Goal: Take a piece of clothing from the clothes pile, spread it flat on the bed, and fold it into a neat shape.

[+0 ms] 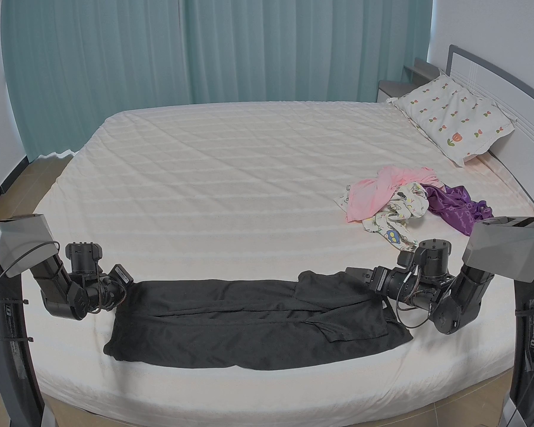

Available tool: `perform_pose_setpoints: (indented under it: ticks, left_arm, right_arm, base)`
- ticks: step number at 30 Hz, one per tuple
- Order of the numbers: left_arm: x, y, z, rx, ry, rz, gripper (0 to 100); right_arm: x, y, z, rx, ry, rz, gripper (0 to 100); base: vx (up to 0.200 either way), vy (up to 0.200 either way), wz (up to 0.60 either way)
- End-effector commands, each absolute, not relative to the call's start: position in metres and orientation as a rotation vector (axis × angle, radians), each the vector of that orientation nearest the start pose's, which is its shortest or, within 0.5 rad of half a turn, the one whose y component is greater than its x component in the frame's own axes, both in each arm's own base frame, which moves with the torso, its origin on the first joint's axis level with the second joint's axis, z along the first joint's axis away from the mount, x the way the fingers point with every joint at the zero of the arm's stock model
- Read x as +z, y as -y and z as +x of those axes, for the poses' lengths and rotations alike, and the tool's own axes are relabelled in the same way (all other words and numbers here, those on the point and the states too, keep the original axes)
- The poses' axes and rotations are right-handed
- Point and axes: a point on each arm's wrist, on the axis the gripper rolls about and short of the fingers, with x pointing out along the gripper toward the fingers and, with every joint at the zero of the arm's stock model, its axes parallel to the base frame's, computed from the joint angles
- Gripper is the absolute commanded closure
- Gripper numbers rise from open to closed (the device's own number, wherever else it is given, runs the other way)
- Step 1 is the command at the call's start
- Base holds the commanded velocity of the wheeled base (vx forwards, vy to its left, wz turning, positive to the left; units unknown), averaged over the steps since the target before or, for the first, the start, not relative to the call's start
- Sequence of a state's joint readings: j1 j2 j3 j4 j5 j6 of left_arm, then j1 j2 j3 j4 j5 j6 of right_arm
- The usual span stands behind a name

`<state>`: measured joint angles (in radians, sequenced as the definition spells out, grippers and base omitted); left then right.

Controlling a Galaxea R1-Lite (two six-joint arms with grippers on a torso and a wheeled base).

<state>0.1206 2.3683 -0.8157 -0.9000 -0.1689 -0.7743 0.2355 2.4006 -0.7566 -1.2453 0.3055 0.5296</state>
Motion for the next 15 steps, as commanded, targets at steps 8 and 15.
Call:
perform_pose_setpoints:
  ticks: [8, 15]
  left_arm:
    - [-0.025, -0.042, 0.372, 0.206, -0.631, -0.841, 100]
    - [-0.025, -0.042, 0.372, 0.207, -0.632, -0.841, 100]
  right_arm:
    - [-0.027, -0.11, 0.348, 0.467, -0.59, 0.439, 0]
    - [-0.041, -0.106, 0.34, 0.469, -0.631, 0.364, 100]
  base:
    - [0.0, 0.0, 0.0]
    - [0.0, 0.0, 0.0]
